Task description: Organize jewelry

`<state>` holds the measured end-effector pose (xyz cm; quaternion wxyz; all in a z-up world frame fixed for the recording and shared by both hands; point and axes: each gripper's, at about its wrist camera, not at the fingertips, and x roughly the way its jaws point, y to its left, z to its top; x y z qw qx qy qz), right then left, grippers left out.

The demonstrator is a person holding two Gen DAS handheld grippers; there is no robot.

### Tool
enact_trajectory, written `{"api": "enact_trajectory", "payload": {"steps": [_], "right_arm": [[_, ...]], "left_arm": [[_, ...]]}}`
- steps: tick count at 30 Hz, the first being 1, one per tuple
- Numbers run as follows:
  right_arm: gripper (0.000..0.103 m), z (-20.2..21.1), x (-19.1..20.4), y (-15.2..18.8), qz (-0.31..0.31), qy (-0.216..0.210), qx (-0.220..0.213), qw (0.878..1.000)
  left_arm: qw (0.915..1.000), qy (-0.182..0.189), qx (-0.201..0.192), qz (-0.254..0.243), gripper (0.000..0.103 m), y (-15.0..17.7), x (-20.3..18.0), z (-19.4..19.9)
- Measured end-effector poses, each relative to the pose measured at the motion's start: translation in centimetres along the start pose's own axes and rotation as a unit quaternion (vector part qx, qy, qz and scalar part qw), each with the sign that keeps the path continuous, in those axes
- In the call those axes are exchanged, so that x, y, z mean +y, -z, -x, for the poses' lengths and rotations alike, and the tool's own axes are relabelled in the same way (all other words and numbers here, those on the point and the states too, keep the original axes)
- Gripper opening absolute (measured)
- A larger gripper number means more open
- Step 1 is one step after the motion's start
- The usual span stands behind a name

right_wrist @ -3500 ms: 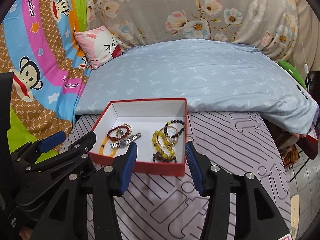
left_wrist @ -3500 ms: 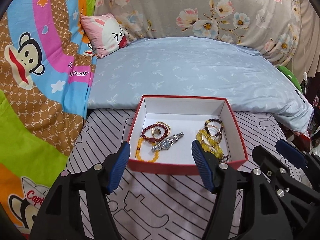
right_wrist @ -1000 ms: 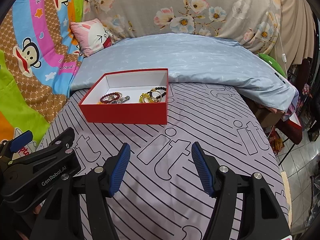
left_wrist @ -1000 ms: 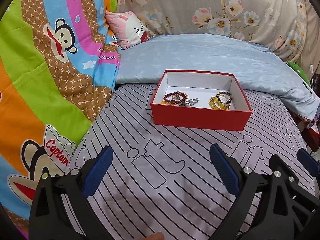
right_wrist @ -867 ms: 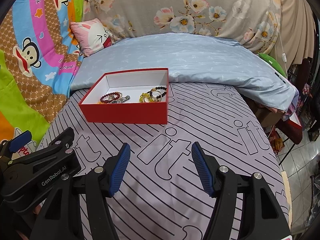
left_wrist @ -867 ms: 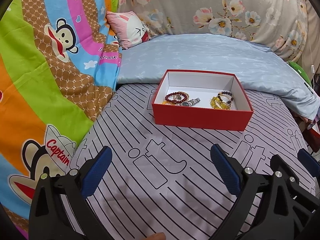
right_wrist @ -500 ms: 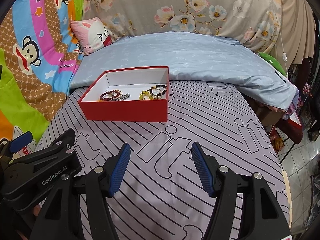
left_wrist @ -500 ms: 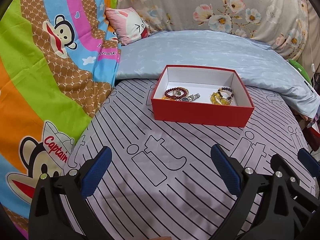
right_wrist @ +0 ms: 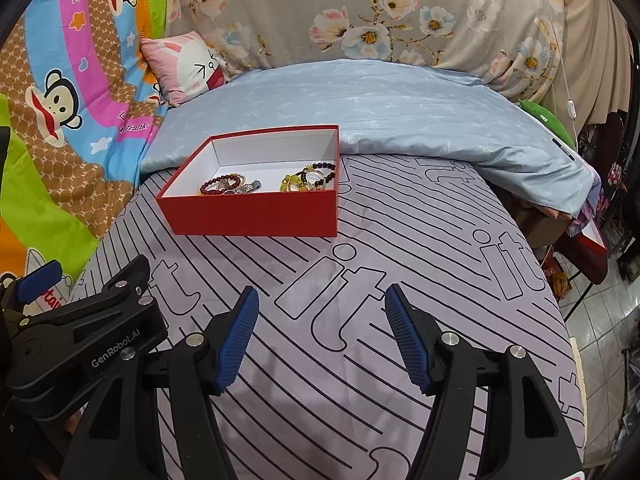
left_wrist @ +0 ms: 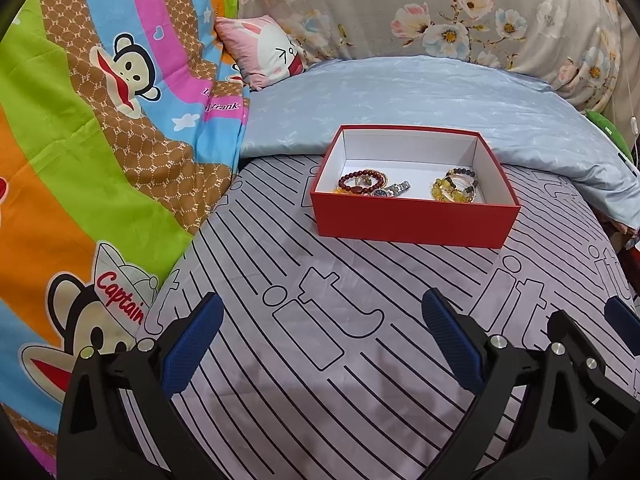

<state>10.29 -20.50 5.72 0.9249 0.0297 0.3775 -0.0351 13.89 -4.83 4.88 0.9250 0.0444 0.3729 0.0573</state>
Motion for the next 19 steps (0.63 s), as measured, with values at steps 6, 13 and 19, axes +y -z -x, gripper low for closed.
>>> {"api": "enact_trajectory", "payload": {"steps": [6,13,19], "right_arm": [[0.064,-0.05,0.01,-0.03,0.001,0.000,0.001,1.000],[0.064,-0.06,-0.01,-0.03,-0.001,-0.001,0.000,1.000],[0.066,-0.06,-0.38,-0.10,-0.009,-0.003,-0.003,1.000]], "left_arm": [[1.0000,-0.001,0.001,0.000,0.095,0.02,-0.05,-0.07],[1.0000,0.000,0.001,-0.002,0.095,0.05,-0.03,-0.15],[0.9998,-0.003,-0.016,-0.010,0.095,0.11,-0.31,0.21]]}}
